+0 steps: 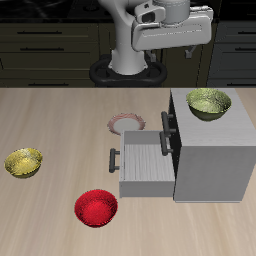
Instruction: Place the green bowl in the bottom drawer of the white cabinet and close the drawer
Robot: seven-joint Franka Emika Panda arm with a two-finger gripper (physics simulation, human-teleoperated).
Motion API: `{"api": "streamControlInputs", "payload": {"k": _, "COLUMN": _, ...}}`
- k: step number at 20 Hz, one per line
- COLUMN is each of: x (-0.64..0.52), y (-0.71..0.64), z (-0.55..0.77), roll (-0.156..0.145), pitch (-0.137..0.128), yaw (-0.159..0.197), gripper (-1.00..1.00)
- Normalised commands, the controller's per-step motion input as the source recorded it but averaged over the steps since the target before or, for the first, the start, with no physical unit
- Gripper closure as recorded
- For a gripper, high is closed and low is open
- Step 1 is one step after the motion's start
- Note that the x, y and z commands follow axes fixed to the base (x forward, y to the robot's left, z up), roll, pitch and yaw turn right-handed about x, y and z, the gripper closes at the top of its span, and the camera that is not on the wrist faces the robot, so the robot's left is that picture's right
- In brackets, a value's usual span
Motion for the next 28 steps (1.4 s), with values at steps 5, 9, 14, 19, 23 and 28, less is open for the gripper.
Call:
{"api": "streamControlInputs", "payload": {"k": 5, "x": 0.28, "y": 0.15, "z": 0.24, "roll": -0.012, "pitch": -0.004, "yaw": -0.029, "gripper": -1.00}}
{"api": "streamControlInputs", "payload": {"k": 9, "x": 0.19, "y": 0.17, "z": 0.21, "roll": -0.007, "pitch": -0.008, "yaw": -0.001, "gripper": -1.00}}
{"api": "streamControlInputs", "payload": {"k": 14, "x": 0.17, "y": 0.15, "z": 0.16, "roll": -0.004, "pitch": -0.014, "yaw": -0.007, "gripper": -1.00}}
{"api": "streamControlInputs", "payload": {"k": 19, "x": 0.25, "y": 0.12, "z": 0.03, "roll": -0.026, "pitch": 0.006, "yaw": 0.021, "gripper": -1.00}}
{"api": "streamControlInputs", "payload": {"k": 23, "x": 0.25, "y": 0.03, "z": 0.01, "roll": -0.030, "pitch": 0.013, "yaw": 0.025, "gripper": -1.00}}
{"api": "streamControlInputs", "payload": {"k": 28, "x": 0.21, "y": -0.05, "z": 0.08, "roll": -0.039, "pitch": 0.006, "yaw": 0.008, "gripper": -1.00}}
